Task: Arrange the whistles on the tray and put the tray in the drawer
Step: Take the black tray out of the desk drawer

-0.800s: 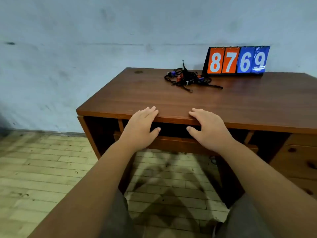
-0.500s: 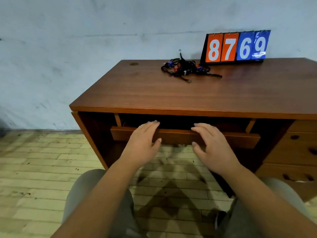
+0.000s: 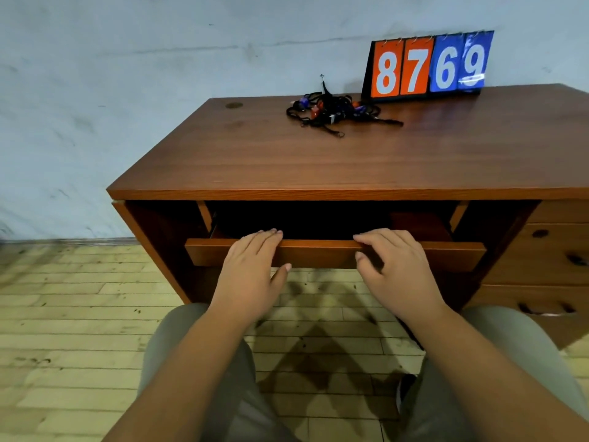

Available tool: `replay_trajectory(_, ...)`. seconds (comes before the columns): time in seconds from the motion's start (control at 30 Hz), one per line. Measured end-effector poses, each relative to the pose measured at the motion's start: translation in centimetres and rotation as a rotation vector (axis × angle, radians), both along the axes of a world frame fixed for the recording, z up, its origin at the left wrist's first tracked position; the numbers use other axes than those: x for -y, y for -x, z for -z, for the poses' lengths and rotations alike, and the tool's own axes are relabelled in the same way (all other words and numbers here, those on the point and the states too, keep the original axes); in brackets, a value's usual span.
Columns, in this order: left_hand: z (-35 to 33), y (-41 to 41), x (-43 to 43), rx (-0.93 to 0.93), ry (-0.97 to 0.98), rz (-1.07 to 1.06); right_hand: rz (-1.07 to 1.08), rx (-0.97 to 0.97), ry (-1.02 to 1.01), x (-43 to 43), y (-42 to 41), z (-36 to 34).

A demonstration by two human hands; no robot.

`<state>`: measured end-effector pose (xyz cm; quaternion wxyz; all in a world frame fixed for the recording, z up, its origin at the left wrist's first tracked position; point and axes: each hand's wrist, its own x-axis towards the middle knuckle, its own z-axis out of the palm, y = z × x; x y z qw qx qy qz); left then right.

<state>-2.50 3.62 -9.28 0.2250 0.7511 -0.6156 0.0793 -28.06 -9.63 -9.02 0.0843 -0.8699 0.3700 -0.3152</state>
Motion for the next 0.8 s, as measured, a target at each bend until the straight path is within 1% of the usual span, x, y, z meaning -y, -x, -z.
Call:
replay_trajectory(0.23,-0.7,0.3,-3.0,-0.130,0.043,0.007,-0.005,0.068,-0.009,-2.0,1.0,-0.7)
replay_trajectory(0.47,-0.9,1.1,-5.0,-0.237,0.141,-0.024,0.025,0.041,-0.047,-3.9,1.9,-1.3)
replay_trajectory(0.6,-1.3,2.0,-5.7,-0.261,0.159,-0.045,0.062,0.013,-0.048,-4.0,2.0,-1.2)
replay_trajectory(0.8,-1.7,2.5,-5.9,-0.305,0.155,-0.092,0.066,0.035,-0.036,-4.6,2.1,-1.6)
